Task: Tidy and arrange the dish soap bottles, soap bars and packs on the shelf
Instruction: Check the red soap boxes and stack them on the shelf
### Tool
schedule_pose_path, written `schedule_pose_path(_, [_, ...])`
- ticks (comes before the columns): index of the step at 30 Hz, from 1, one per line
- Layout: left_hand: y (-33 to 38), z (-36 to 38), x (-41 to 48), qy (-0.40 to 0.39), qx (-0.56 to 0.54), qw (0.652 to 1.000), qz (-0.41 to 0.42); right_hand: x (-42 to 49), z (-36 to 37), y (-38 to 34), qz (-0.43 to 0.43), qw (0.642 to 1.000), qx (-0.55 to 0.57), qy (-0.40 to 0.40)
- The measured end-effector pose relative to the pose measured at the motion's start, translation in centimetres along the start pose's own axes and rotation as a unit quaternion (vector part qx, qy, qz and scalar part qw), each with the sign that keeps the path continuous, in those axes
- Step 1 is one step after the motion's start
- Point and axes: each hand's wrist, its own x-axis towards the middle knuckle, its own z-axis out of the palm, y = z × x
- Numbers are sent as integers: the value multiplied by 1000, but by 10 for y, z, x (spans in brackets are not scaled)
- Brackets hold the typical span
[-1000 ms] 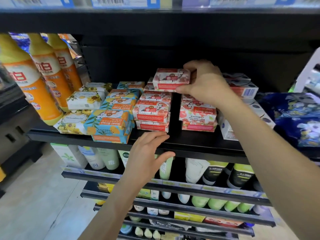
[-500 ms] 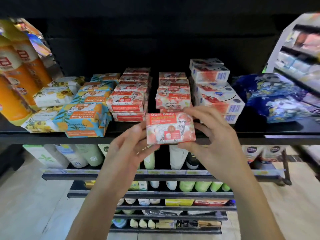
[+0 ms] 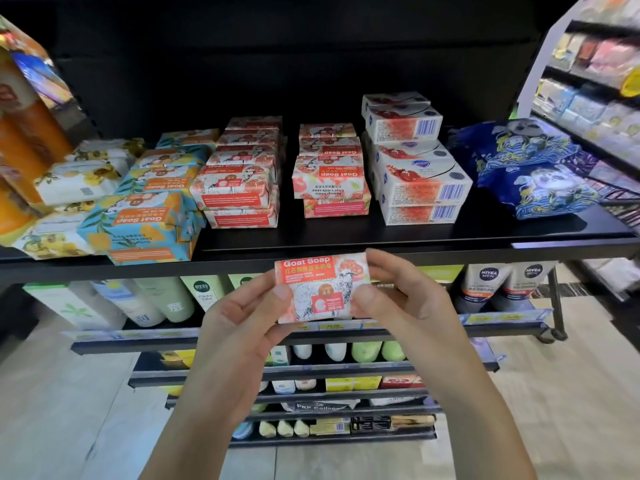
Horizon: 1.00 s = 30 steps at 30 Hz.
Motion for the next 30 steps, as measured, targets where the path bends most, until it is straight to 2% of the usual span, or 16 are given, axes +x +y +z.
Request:
schedule_pose_path(4, [-3,1,-5,-14,-4,1000,-5,-3,2,1,18,999,44,14])
schedule_pose_path(10, [-2,1,-8,-47,2,999,12,-6,-1,5,13,998,51,17])
schedule_pose_path(16, [2,5,-12,-48,-11,999,13,-10,0,5,-20,997,66,26])
schedule_pose_path(25, [7,5,-16,-40,4,999,-19,-11,-3,6,-106,992,68,-2])
schedule_pose_path(30, [9,5,-14,-32,-14,999,-22,-9,-4,10,-119,990,75,-26])
